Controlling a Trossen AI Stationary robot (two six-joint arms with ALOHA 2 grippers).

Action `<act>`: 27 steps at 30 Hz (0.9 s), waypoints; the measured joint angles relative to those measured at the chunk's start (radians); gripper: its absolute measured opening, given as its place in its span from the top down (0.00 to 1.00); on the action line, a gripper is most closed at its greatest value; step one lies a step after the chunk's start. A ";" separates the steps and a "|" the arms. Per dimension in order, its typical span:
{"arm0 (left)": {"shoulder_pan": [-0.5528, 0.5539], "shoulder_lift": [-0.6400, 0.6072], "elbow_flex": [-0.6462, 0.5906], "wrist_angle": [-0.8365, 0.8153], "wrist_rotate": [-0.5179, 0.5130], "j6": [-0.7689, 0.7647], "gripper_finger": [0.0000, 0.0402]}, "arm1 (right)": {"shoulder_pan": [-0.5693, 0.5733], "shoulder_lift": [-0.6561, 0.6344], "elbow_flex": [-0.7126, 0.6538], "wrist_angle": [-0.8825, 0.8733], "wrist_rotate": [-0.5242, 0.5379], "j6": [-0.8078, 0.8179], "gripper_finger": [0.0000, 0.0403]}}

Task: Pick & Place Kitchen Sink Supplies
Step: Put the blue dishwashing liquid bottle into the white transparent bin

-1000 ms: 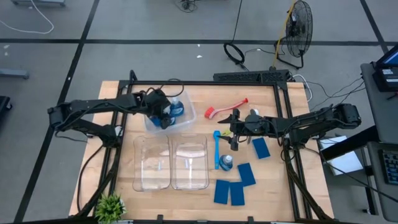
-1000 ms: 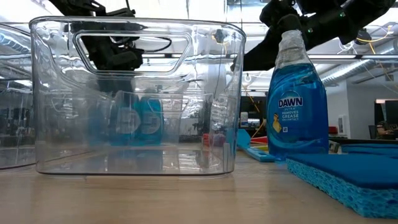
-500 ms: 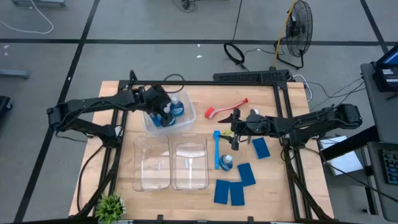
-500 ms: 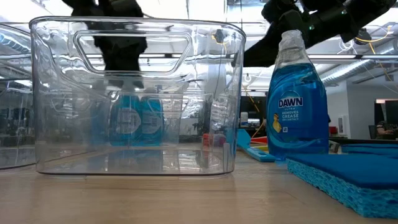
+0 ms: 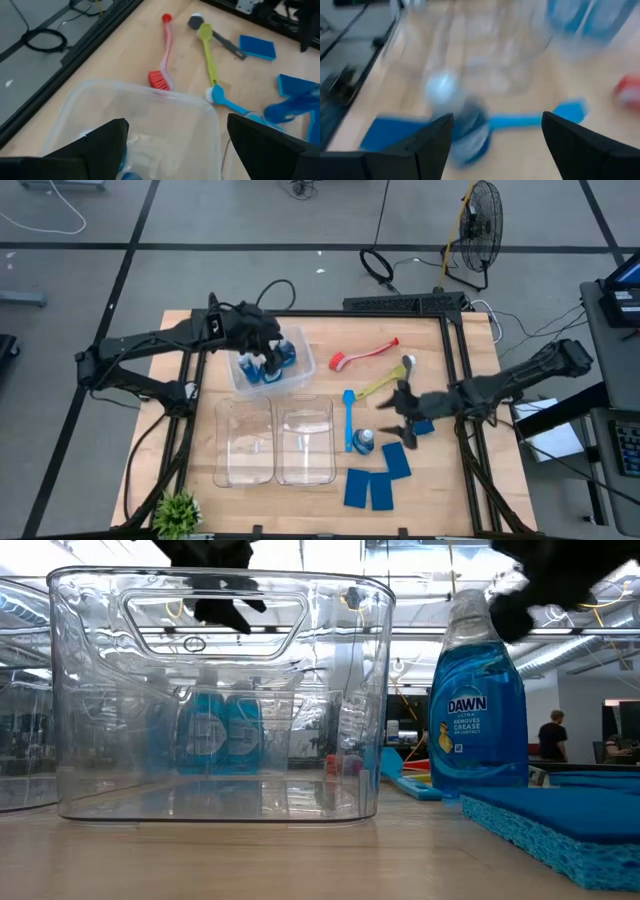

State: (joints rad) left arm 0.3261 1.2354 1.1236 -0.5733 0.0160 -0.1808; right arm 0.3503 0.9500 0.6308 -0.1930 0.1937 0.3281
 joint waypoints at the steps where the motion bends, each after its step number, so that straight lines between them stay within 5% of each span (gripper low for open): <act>1: -0.006 0.000 0.000 0.001 0.000 0.001 0.14 | 0.028 -0.004 0.000 -0.041 -0.022 0.046 0.29; 6: -0.029 0.000 0.000 0.000 -0.001 -0.005 0.15 | 0.164 0.003 -0.020 -0.038 -0.165 0.247 0.29; 11: -0.046 0.000 0.000 0.001 -0.001 -0.005 0.17 | 0.277 0.086 -0.164 0.403 -0.227 0.246 0.29; 17: -0.048 0.000 -0.001 0.001 -0.001 -0.006 0.17 | 0.254 0.254 -0.289 0.877 -0.245 0.256 0.29; 27: -0.048 0.000 -0.001 0.001 -0.001 0.010 0.16 | 0.186 0.537 -0.262 1.078 -0.222 0.216 0.29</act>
State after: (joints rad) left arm 0.2783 1.2358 1.1229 -0.5725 0.0154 -0.1713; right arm 0.5364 1.4870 0.3683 0.8847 -0.0282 0.5438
